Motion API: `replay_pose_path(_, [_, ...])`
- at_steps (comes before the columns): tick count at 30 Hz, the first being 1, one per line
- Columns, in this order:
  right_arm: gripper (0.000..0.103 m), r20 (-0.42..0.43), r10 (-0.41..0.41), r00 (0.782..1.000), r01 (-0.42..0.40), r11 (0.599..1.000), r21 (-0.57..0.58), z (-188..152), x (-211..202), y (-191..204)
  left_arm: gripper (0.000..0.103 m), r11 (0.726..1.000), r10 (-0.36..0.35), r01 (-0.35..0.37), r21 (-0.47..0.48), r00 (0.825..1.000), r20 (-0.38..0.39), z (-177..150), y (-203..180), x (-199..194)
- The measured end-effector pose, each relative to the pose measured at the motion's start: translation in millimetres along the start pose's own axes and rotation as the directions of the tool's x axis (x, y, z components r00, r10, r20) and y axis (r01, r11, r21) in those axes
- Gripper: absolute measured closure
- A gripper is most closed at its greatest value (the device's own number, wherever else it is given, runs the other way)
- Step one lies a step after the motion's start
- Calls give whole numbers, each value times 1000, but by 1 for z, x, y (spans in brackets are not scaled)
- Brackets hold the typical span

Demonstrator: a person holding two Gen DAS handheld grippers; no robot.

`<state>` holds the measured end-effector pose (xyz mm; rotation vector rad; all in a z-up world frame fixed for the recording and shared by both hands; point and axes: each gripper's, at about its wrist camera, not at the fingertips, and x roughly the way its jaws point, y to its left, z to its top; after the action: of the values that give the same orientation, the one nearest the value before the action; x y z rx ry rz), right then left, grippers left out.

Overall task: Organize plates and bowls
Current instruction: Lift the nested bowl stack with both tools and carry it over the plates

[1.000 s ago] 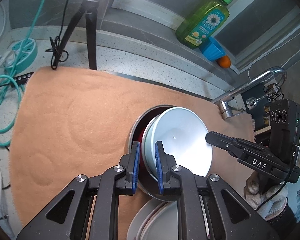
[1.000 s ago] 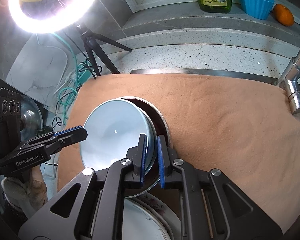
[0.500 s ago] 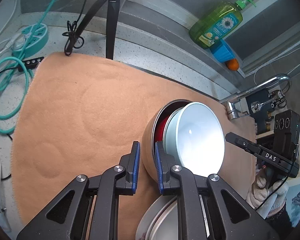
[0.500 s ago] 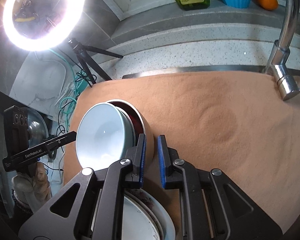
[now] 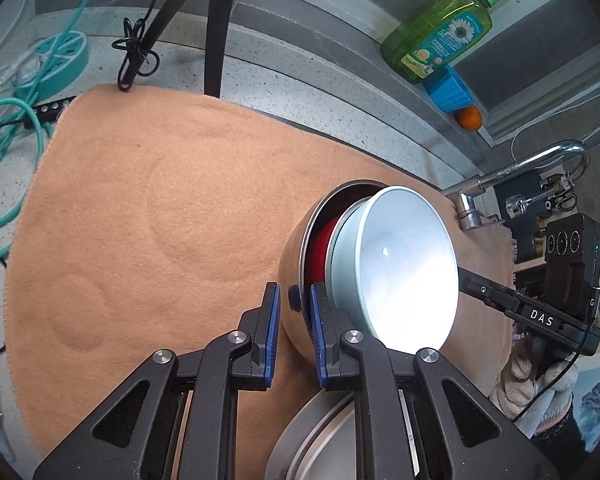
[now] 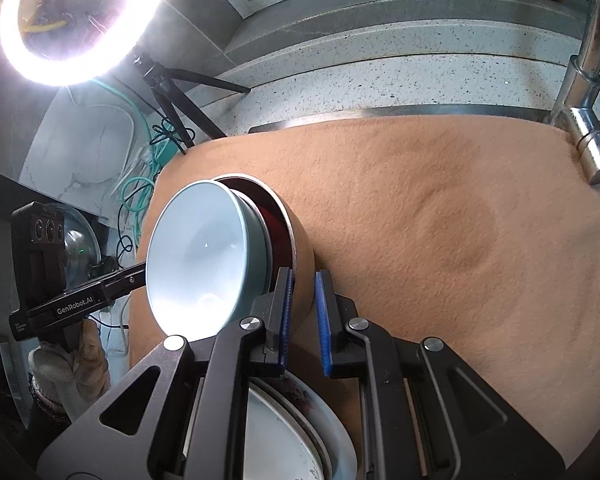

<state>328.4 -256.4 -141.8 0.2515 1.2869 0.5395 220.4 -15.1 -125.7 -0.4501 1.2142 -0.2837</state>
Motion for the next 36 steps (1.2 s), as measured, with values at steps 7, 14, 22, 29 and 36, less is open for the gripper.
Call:
replay_pose_path(7, [92, -28, 6, 1000, -6, 1000, -13, -1, 7, 3, 90, 1000, -4, 4, 1, 1000, -10, -2, -1, 5])
replay_pose_path(14, [92, -38, 7, 999, -8, 1000, -16, -1, 14, 4, 90, 1000, 0, 0, 4, 1000, -7, -2, -2, 6])
replay_pose_path(22, [92, -21, -12, 1000, 11, 1000, -20, -3, 11, 8, 92, 1000, 12, -12, 8, 1000, 1, -4, -5, 4])
replay_pose_path(29, [92, 5, -14, 1000, 14, 1000, -18, -3, -2, 9, 92, 1000, 6, -7, 19, 1000, 20, -5, -12, -4])
replay_pose_path(36, [92, 44, -8, 999, 9, 1000, -26, -7, -25, 14, 92, 999, -5, 3, 49, 999, 52, -8, -24, -21])
